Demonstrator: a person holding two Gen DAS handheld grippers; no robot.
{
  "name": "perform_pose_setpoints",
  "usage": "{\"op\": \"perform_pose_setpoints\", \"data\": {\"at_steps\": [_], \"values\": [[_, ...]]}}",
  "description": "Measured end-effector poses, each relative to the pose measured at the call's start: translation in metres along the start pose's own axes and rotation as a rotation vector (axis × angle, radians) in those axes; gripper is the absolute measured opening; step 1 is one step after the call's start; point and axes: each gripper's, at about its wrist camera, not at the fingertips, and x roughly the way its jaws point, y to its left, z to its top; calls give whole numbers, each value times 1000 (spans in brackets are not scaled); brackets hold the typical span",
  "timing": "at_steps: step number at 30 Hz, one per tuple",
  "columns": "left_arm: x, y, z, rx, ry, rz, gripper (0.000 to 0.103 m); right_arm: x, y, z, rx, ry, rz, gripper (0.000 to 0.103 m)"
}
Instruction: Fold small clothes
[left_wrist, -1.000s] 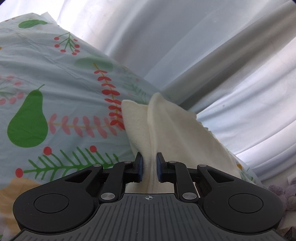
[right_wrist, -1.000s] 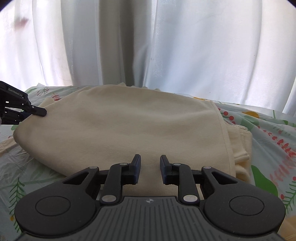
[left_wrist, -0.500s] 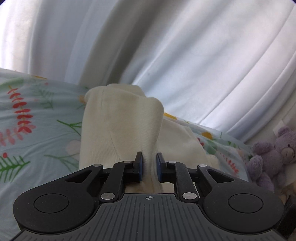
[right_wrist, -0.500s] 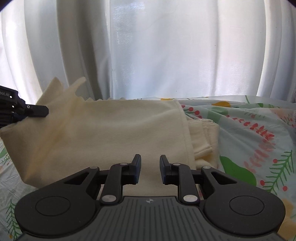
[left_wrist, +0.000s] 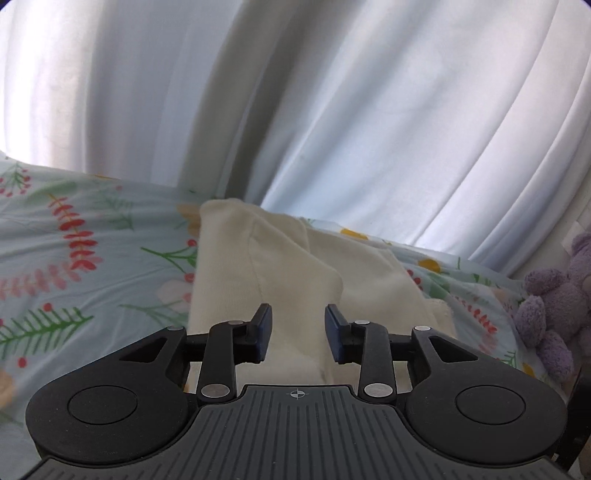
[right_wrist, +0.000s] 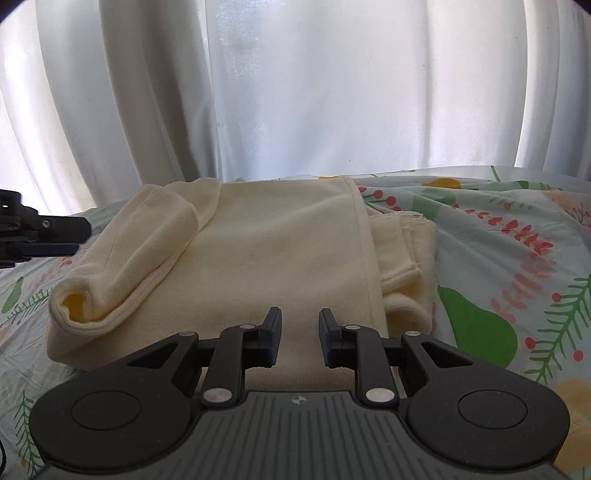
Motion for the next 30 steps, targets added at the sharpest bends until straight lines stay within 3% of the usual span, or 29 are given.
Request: {"op": "perform_pose_setpoints", "data": {"at_steps": [3,6,9,13,19,23,26,28,30], "values": [[7,10,-7,8,29,88,38,1,1,1,-6,-3,6,21],[24,15,-22,10,98,110,39,2,5,1,-17,-4,16,21],[29,4,-37,35,60,125,48,3,11,3,-37,-3,35,21],[30,-4,-40,44,51,159,52,5,21,9,-78,12,81,21],[20,9,-30,-30,87,168,56,12,26,23,-50,65,155,21],[5,24,-26,-87,66,196,58,16,33,33,-60,77,183,24],[-2,30,-25,-77,33,241,61,24,34,43,-22,89,245,34],[0,37,-26,-79,47,256,61,30,34,48,23,102,299,50],[4,44,-28,-102,70,256,61,41,32,53,89,121,357,55]]}}
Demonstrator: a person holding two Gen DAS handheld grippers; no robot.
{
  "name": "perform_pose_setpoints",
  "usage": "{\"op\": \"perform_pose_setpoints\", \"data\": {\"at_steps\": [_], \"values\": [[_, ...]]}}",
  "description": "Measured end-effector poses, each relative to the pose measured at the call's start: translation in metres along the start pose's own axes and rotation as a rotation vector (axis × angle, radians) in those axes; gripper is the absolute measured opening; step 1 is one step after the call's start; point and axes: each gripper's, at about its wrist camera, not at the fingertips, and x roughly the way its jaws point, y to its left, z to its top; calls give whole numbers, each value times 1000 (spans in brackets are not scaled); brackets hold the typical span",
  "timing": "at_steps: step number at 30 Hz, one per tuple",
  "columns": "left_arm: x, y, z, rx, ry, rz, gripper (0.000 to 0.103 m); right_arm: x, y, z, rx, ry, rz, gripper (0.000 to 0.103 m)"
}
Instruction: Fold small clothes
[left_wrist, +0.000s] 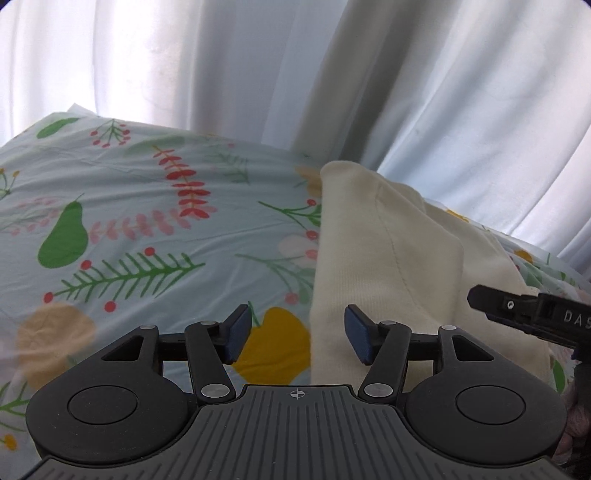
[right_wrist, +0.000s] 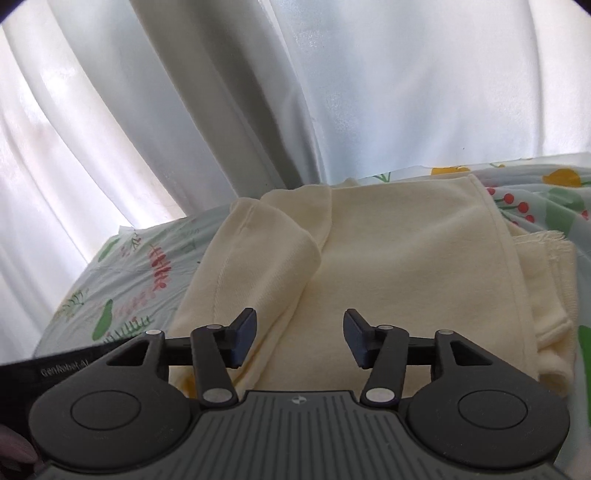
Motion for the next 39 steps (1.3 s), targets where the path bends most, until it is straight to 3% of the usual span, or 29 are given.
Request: {"op": "perform_pose_setpoints", "data": {"at_steps": [6,9,11,13,16,23,28,31,35,39], "values": [[7,3,-5,-8,11,-27,61,38,-19,11,230,76,152,54],[7,4,-5,0,10,-32,61,50,-19,12,274,91,193,52],[8,5,-5,-11,14,-35,61,56,-19,14,283,94,198,46],[7,6,-4,-19,16,-37,61,60,-20,15,301,102,196,30],[5,6,-4,-20,15,-34,61,60,-21,15,301,109,194,16],[-6,6,-4,-22,16,-41,61,47,4,17,110,55,98,12],[-22,0,0,-12,-27,-71,62,6,32,29,-99,-81,22,12],[-15,-11,0,22,-18,-84,62,-16,31,35,-157,-134,-41,12],[5,-34,-8,70,39,-146,61,-21,3,32,-141,-103,-147,12],[27,-48,-18,91,99,-179,64,-16,-35,25,-44,-38,-182,12]]}}
